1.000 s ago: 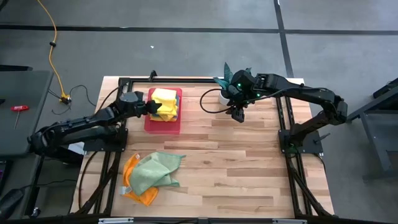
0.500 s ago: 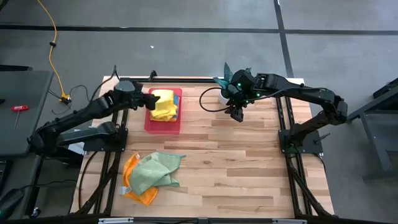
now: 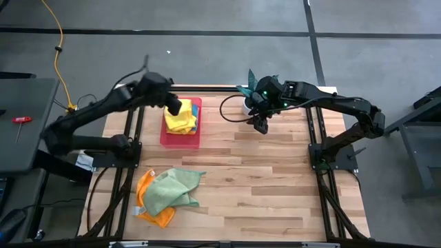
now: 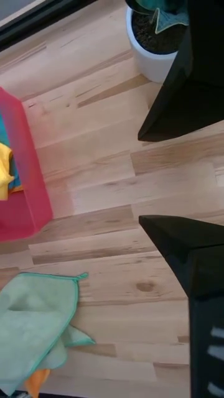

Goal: Fold microfiber towels
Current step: Put the folded yellow microfiber towel into the pink bin

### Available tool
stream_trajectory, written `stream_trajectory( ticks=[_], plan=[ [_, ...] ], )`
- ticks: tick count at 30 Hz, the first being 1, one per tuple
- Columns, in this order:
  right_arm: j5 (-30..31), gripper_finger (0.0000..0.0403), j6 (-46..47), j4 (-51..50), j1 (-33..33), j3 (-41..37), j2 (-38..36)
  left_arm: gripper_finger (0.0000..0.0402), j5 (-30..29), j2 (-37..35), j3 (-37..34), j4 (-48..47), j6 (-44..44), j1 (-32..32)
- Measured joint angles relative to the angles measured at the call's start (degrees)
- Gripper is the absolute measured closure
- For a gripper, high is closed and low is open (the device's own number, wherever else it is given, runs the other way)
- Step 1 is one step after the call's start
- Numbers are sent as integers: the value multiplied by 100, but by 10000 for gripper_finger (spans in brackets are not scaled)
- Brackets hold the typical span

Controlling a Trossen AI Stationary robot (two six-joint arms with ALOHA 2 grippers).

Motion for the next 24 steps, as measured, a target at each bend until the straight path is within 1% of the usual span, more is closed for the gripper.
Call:
stream_trajectory(
  ticks=[1, 5, 8, 12, 16, 19, 22, 24],
  plan=[
    [0, 206, 29, 14, 2, 0, 0, 384, -2, 256, 149, -133, 212, 2],
    [0, 206, 43, 32, 0, 0, 0, 397, 65, 1400, 732, -845, 860, 17],
    [0, 206, 43, 33, 0, 0, 0, 400, 219, 2157, 984, -1268, 1143, 17],
    [0, 206, 178, 34, 0, 0, 0, 401, 297, 2762, 1073, -1521, 1244, 15],
    [0, 206, 191, 32, 0, 0, 0, 401, 321, 3090, 1078, -1412, 1245, 9],
    [0, 206, 191, 32, 0, 0, 0, 401, 343, 3288, 1078, -998, 1244, -4],
    [0, 206, 207, 32, 0, 0, 0, 402, 598, 3497, 1082, -488, 1237, -4],
    [0, 206, 209, 32, 2, 0, 0, 402, 805, 3685, 1082, -343, 1170, -4]
  ],
)
